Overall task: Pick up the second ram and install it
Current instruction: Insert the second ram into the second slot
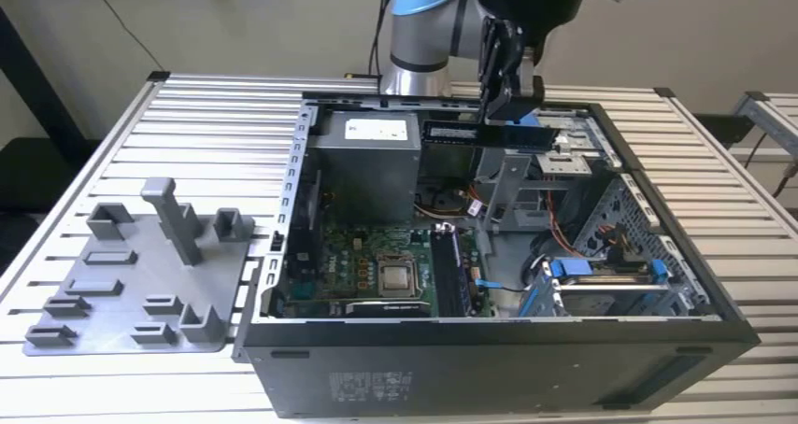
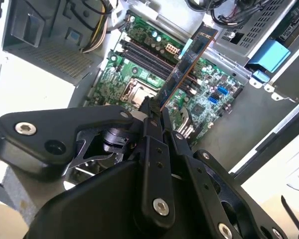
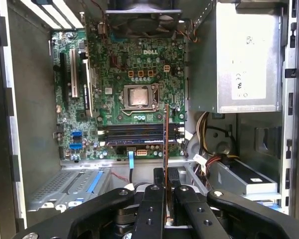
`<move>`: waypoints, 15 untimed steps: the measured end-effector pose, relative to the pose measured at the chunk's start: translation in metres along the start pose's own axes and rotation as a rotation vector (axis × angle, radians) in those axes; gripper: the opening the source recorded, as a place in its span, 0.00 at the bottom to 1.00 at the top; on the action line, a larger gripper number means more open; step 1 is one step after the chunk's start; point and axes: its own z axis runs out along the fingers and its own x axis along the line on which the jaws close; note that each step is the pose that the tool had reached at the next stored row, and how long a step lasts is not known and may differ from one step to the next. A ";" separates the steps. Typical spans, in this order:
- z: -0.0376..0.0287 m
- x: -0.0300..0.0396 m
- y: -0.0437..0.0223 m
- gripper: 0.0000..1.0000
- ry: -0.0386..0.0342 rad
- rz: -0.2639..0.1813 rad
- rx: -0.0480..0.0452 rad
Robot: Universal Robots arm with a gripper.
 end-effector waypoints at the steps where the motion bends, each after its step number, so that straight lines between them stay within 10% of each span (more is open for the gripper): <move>1: 0.0000 0.0000 0.0000 0.14 0.0000 0.001 0.0001; 15: 0.0004 0.0000 0.0000 0.14 -0.0015 0.106 0.0050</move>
